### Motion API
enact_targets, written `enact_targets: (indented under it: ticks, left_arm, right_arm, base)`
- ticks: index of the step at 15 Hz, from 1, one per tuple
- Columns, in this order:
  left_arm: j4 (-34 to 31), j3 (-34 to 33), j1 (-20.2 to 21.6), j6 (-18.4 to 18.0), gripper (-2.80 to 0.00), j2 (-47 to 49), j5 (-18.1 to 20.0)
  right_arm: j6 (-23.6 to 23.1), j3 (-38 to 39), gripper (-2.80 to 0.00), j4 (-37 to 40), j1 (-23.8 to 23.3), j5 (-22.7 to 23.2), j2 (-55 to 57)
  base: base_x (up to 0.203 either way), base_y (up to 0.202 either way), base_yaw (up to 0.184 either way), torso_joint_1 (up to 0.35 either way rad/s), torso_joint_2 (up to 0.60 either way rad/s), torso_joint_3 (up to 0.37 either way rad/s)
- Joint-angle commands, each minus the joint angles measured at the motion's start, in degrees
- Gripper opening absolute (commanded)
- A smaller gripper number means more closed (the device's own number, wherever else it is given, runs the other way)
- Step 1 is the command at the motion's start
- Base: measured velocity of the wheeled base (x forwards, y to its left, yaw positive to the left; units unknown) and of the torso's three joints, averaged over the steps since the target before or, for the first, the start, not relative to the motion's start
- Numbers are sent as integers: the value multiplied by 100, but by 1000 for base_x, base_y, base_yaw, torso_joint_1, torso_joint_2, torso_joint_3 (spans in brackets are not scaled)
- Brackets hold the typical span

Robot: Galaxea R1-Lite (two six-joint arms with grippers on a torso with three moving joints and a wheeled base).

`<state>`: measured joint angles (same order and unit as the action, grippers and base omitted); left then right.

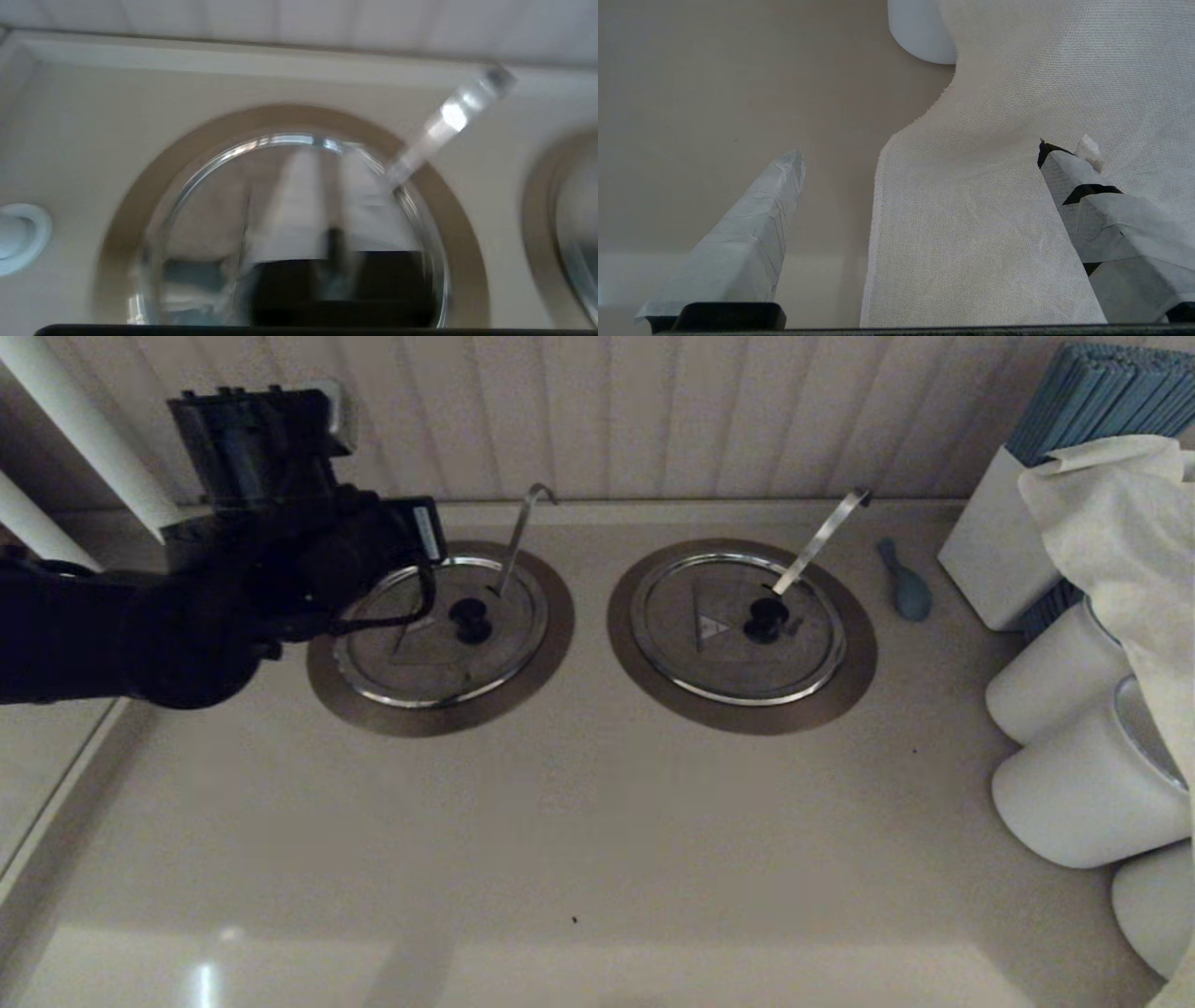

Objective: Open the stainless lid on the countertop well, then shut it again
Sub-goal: Open the lid

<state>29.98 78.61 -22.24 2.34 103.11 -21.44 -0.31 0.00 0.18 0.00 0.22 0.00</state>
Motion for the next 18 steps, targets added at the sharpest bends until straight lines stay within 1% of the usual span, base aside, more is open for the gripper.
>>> enact_targets:
  ticks: [1,3,6,7,9,12,14,18]
  left_arm:
    - [76,130,-131,13,0,534,-188]
    - [86,128,-131,41,0,670,-219]
    - [137,182,-131,260,0,855,-501]
    - [160,195,-136,324,0,903,-542]
    - [472,181,-191,368,0,1122,-665]
    - [604,163,-230,377,0,1291,-677]
    - [841,180,-237,394,0,1560,-648]
    - [900,79,-237,381,0,1563,-681]
  right_arm:
    - [-4,0,0,-1,0,4,4]
    - [-4,0,0,-1,0,4,9]
    - [-4,0,0,-1,0,4,9]
    - [-4,0,0,-1,0,4,0]
    - [-4,0,0,-1,0,4,1]
    - [-4,0,0,-1,0,4,1]
    - [-4,0,0,-1,0,4,2]
    - [-4,0,0,-1,0,4,0]
  base:
    - [0,0,0,0,0,0]
    - [0,0,0,0,0,0]
    - [0,0,0,0,0,0]
    - [0,0,0,0,0,0]
    - [0,0,0,0,0,0]
    - [0,0,0,0,0,0]
    - [0,0,0,0,0,0]
    - [0,0,0,0,0,0]
